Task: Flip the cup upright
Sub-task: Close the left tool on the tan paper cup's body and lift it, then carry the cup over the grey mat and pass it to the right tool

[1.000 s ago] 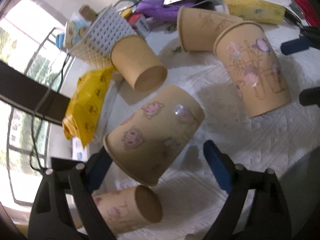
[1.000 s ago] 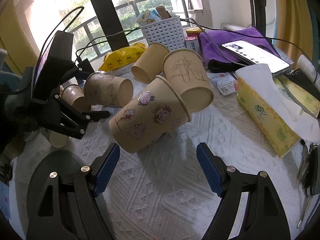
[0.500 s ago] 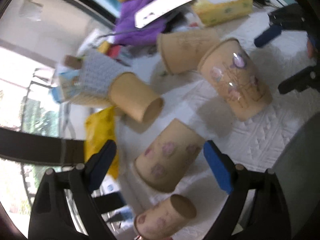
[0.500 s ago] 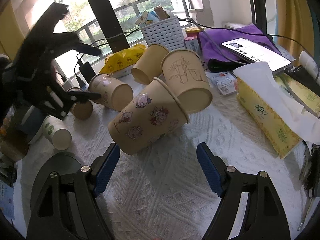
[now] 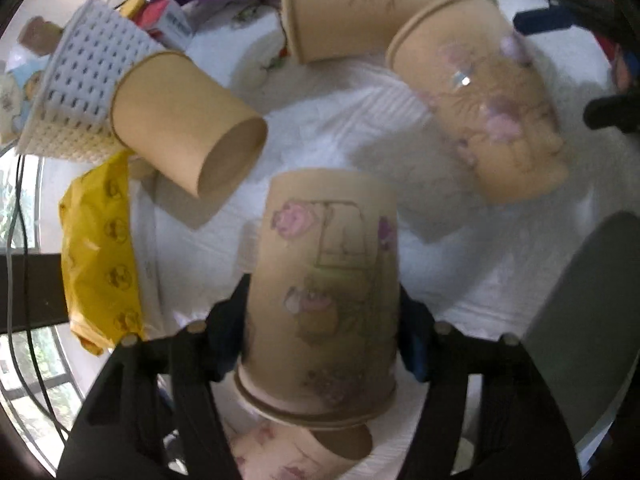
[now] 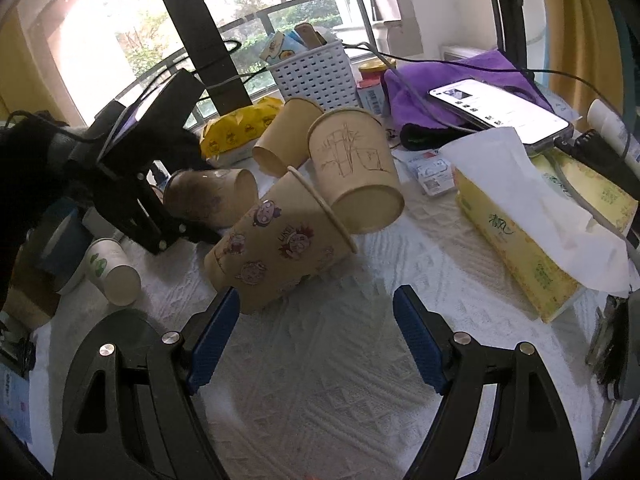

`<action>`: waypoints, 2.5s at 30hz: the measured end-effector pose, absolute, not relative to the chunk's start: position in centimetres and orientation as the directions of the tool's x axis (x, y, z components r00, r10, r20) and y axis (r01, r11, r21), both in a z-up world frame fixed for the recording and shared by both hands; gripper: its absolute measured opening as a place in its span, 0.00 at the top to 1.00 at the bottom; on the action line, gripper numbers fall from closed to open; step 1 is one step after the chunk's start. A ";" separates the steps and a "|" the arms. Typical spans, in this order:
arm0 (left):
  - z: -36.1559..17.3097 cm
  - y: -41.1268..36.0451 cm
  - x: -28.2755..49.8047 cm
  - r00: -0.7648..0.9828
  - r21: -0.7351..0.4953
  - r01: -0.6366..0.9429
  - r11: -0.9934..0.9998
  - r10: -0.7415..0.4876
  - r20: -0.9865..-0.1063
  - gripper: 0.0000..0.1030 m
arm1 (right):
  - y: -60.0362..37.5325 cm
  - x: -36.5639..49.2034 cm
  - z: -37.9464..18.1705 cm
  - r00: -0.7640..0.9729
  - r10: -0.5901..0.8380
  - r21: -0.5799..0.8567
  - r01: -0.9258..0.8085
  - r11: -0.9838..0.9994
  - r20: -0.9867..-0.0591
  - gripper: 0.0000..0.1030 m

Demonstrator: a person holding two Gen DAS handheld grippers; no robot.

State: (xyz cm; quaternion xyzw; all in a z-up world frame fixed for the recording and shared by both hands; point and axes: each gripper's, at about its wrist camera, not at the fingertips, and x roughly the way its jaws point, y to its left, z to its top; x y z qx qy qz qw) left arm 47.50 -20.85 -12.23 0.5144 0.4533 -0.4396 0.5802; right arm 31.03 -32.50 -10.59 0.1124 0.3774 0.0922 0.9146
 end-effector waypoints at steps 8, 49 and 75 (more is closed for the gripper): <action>-9.0 -20.1 42.4 0.173 0.161 0.980 0.115 -0.096 -0.980 0.39 | -32.5 28.7 -8.8 0.723 0.270 0.277 -0.112 0.954 -0.636 0.21; -9.2 -15.8 21.0 0.153 0.071 0.930 0.361 -0.204 -0.967 0.19 | -30.5 18.5 -7.4 0.687 0.356 0.218 -0.283 0.934 -0.634 0.21; -6.3 1.7 11.6 0.578 -0.174 0.391 0.904 -0.388 -0.718 0.19 | -13.6 19.8 -8.4 0.168 0.288 -0.096 -0.964 0.248 -0.943 0.21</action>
